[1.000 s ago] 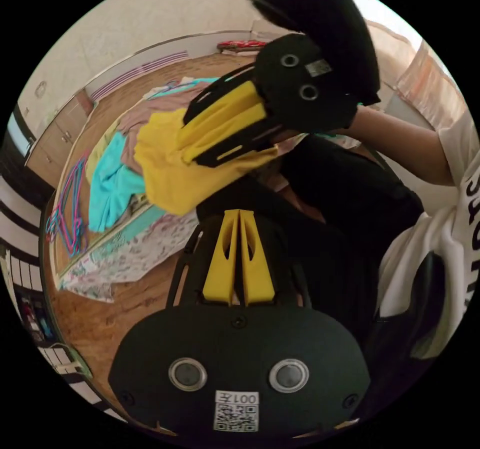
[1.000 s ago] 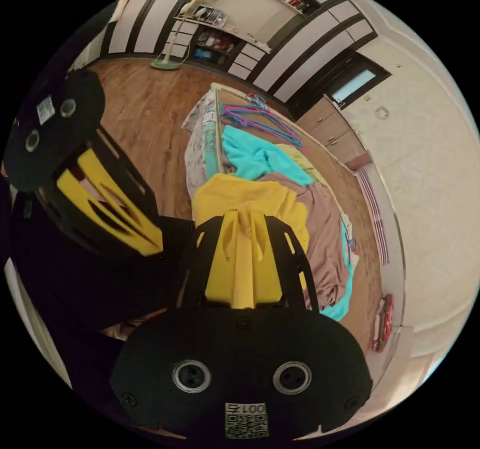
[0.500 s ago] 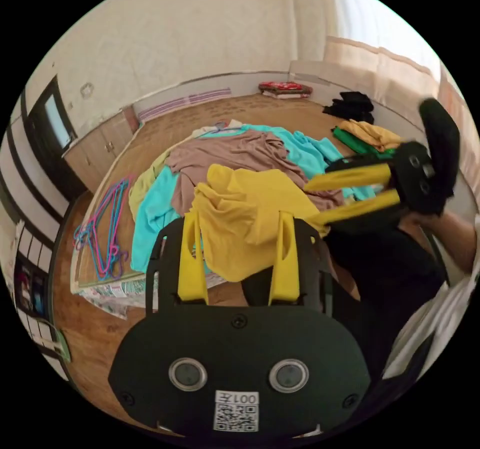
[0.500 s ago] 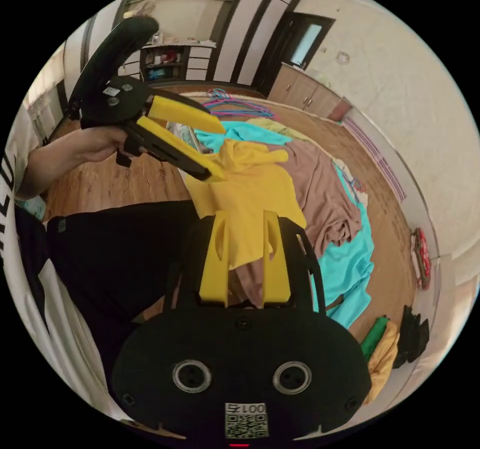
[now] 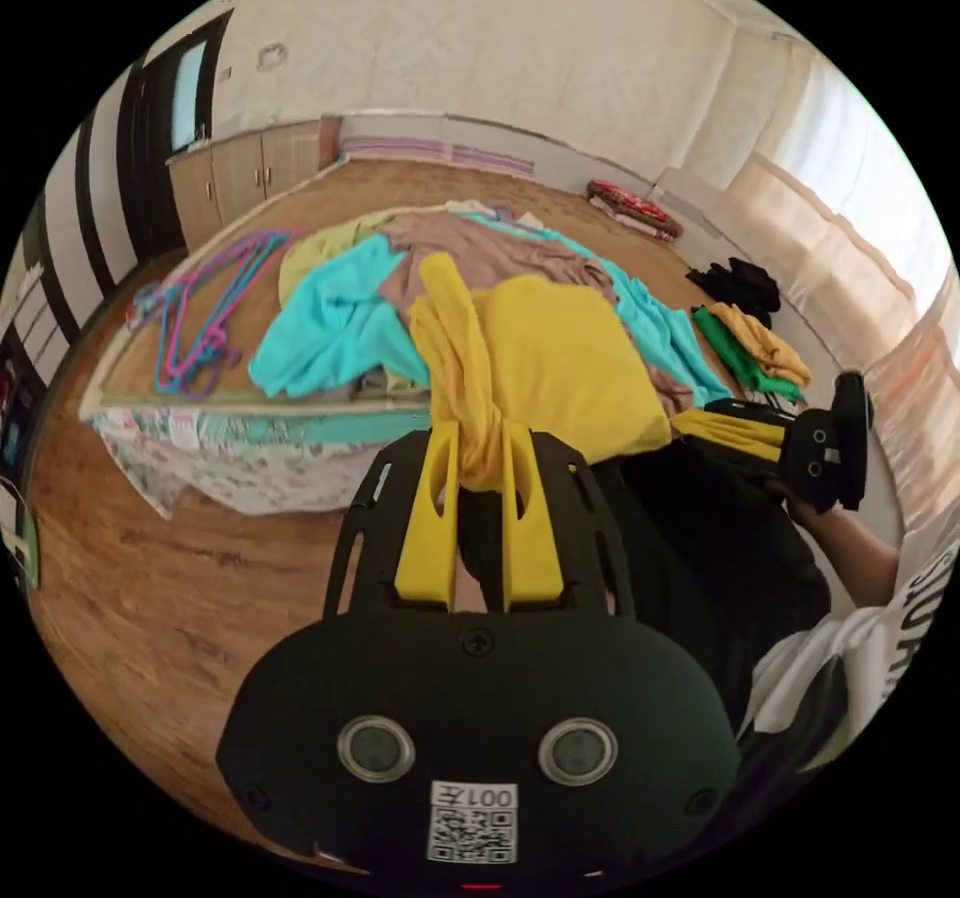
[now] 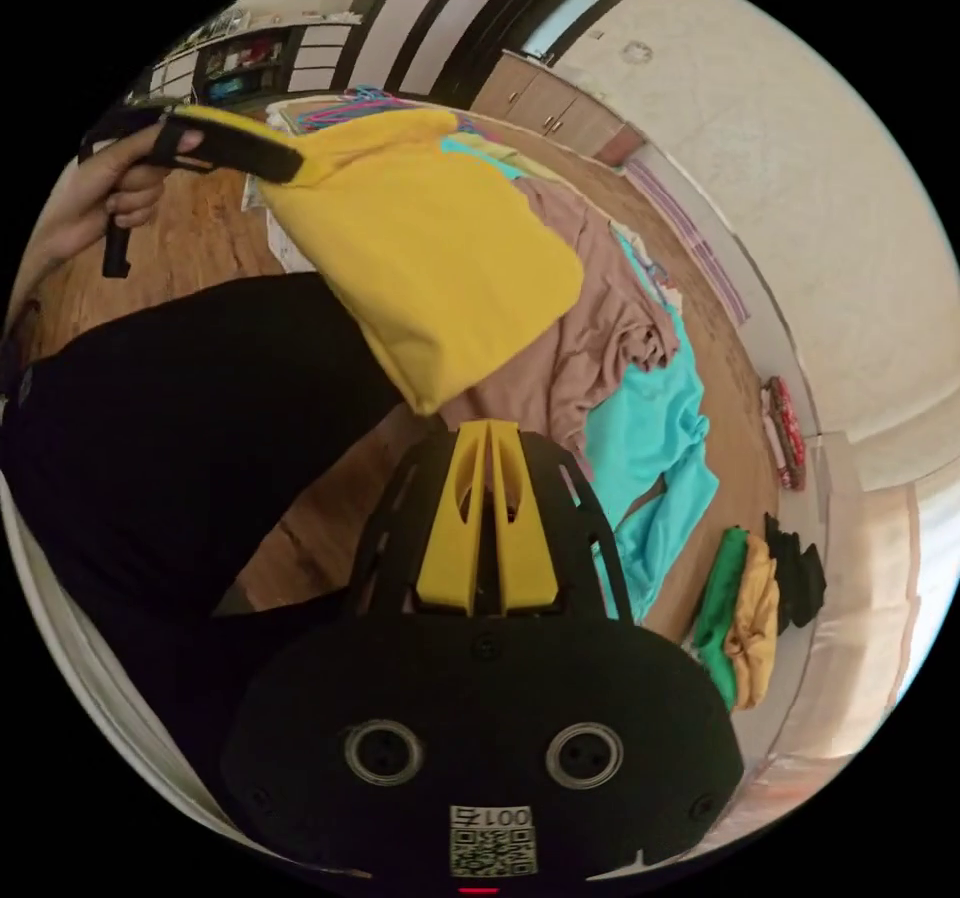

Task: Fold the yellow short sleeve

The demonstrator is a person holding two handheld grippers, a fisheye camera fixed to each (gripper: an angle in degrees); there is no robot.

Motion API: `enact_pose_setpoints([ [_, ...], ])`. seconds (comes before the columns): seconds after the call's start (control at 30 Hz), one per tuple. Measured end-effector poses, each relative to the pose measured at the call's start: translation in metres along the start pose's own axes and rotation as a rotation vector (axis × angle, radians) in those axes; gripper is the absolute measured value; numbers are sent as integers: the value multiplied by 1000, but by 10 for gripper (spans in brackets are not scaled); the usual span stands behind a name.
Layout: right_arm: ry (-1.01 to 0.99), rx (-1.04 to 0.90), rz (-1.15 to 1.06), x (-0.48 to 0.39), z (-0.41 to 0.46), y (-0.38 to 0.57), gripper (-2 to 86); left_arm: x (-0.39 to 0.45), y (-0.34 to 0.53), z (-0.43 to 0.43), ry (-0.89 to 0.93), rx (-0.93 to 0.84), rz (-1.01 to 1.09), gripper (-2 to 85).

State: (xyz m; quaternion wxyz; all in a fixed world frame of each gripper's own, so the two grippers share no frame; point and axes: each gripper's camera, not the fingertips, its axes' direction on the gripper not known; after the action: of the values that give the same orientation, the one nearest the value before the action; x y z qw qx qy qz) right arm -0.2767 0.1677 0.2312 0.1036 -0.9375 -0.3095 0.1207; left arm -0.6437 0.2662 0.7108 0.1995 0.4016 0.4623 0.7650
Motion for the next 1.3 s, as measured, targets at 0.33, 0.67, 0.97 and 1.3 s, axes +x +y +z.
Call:
enact_pose_setpoints([
  [0.33,-273,96,-40,45,-21,19,118,36,23,-1,-84,35,156,58],
  [0.67,-449,-27,150,101,23,46,82,211,78,94,-338,-147,1142,115],
  [0.97,-687,276,368,177,-31,93,30,277,95,153,-592,-66,1136,141],
  [1.3,-625,486,416,219,-78,164,17,362,80,126,-607,114,871,74],
])
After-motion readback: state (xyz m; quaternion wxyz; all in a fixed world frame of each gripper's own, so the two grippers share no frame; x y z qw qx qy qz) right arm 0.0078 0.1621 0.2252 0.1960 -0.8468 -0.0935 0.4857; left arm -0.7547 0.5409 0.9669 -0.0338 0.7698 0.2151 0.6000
